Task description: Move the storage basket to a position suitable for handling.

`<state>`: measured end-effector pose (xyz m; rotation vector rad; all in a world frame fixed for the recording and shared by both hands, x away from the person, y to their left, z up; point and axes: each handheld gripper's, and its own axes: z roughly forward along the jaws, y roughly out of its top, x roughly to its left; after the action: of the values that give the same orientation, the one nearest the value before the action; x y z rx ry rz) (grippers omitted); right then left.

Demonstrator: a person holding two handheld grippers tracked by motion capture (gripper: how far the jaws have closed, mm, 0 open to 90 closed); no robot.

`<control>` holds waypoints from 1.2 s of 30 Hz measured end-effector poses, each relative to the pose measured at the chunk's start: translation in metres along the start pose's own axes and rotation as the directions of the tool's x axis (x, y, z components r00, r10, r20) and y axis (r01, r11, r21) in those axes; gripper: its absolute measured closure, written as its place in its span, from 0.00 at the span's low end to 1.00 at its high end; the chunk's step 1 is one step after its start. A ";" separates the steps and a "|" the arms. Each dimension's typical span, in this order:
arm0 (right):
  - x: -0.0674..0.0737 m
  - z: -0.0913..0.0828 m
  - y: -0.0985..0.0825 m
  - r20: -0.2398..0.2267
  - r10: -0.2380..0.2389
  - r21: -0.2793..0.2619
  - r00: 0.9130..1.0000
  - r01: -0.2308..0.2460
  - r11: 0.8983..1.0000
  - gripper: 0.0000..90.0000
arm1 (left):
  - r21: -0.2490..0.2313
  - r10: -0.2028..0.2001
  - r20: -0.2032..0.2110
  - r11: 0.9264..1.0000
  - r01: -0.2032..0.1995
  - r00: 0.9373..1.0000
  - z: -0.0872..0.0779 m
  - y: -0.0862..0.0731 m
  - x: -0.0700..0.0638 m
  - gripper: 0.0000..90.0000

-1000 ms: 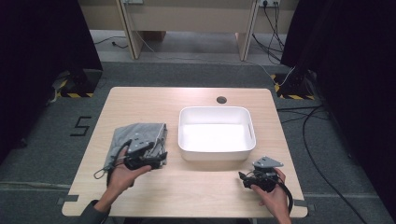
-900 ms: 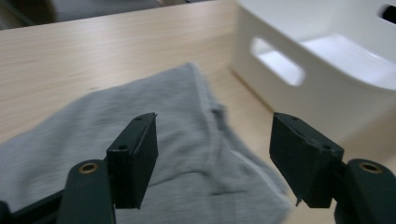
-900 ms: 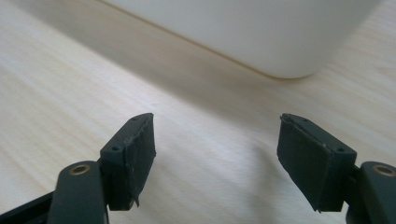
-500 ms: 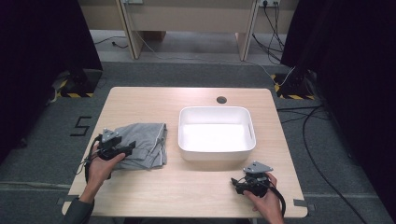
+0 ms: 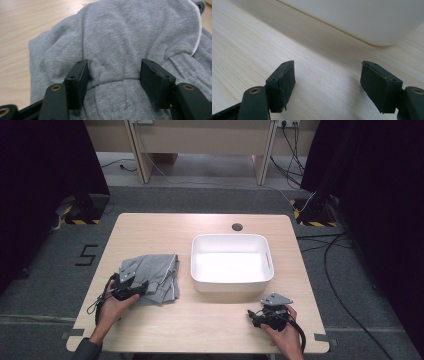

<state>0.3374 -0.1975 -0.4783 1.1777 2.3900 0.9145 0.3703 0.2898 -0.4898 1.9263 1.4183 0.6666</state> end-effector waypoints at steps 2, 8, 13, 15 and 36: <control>0.001 0.000 0.001 -0.009 -0.014 -0.011 1.000 0.014 1.000 0.32 | -0.006 0.006 0.009 1.000 -0.006 1.000 -0.005 -0.005 -0.003 0.44; 0.006 0.002 0.004 -0.016 -0.023 -0.021 1.000 0.022 1.000 0.32 | -0.002 0.039 0.038 0.999 -0.039 0.999 -0.025 -0.019 -0.019 0.45; 0.008 0.005 0.004 -0.019 -0.024 -0.016 1.000 0.024 1.000 0.32 | -0.017 0.063 0.061 0.998 -0.062 0.996 -0.042 -0.033 -0.033 0.45; 0.008 0.005 0.004 -0.018 -0.030 -0.019 0.999 0.030 0.999 0.32 | -0.015 0.079 0.074 0.997 -0.078 0.994 -0.049 -0.038 -0.040 0.45; 0.025 0.036 0.039 -0.058 -0.027 -0.082 0.998 0.022 0.996 0.33 | -0.011 0.132 0.133 0.991 -0.132 0.982 -0.072 -0.053 -0.062 0.45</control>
<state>0.3648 -0.1455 -0.4787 1.1040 2.3836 1.0422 0.2669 0.2556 -0.4831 2.0369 1.2156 0.5870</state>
